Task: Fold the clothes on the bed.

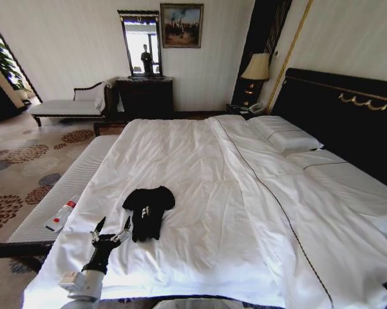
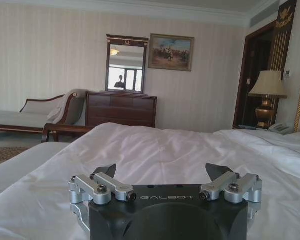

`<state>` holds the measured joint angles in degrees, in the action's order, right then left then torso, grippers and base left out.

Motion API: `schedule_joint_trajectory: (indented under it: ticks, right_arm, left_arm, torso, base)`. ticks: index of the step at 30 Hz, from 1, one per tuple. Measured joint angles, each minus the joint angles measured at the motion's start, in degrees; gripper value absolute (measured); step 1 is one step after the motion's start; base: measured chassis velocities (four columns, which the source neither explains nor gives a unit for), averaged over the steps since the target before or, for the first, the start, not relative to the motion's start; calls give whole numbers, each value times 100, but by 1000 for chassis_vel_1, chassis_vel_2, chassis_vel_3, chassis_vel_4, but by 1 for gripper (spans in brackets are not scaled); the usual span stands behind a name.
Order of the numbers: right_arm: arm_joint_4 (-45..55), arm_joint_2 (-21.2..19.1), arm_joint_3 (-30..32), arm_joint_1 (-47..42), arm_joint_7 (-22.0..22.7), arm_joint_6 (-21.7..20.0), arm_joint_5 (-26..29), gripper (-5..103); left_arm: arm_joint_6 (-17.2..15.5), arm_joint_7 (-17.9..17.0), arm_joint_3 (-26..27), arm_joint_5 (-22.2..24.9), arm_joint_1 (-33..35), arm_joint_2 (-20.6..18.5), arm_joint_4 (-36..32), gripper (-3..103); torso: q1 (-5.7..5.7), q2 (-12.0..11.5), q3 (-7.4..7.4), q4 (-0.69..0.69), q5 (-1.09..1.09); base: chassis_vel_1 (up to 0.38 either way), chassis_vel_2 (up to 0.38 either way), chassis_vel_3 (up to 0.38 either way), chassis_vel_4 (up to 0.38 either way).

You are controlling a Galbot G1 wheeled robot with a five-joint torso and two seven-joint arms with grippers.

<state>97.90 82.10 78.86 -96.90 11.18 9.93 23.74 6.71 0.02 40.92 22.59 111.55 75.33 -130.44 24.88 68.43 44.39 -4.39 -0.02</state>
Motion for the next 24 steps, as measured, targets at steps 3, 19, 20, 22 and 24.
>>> schedule_joint_trajectory:
  ticks: [3, 19, 20, 22, 24]
  right_arm:
    - [-88, -49, 17, 29, 0, 48, 167, -2]
    - [-179, -137, 195, -70, -27, 121, 373, 50]
    - [-174, -126, 201, -82, -32, 122, 377, 56]
    - [-147, -93, 198, -128, -46, 121, 393, 66]
    - [-132, -83, 193, -142, -52, 122, 396, 66]
  left_arm:
    - [1, -4, 26, 0, 29, -15, -4, 100]
    - [35, -13, 46, 28, -16, 46, 58, 100]
    - [36, -13, 48, 33, -18, 37, 65, 100]
    - [36, -13, 49, 38, -25, 34, 66, 100]
    - [36, -13, 49, 39, -25, 36, 66, 100]
  torso:
    - [0, 0, 0, 0, -1]
    - [-1, 1, 0, -4, -3]
    - [-1, 1, 0, -4, -3]
    - [-1, 1, 0, -3, -2]
    - [-1, 1, -1, -4, -2]
  base:
    - [0, 0, 0, 0]
    - [0, 0, 0, 0]
    - [0, 0, 0, 0]
    - [0, 0, 0, 0]
    - [0, 0, 0, 0]
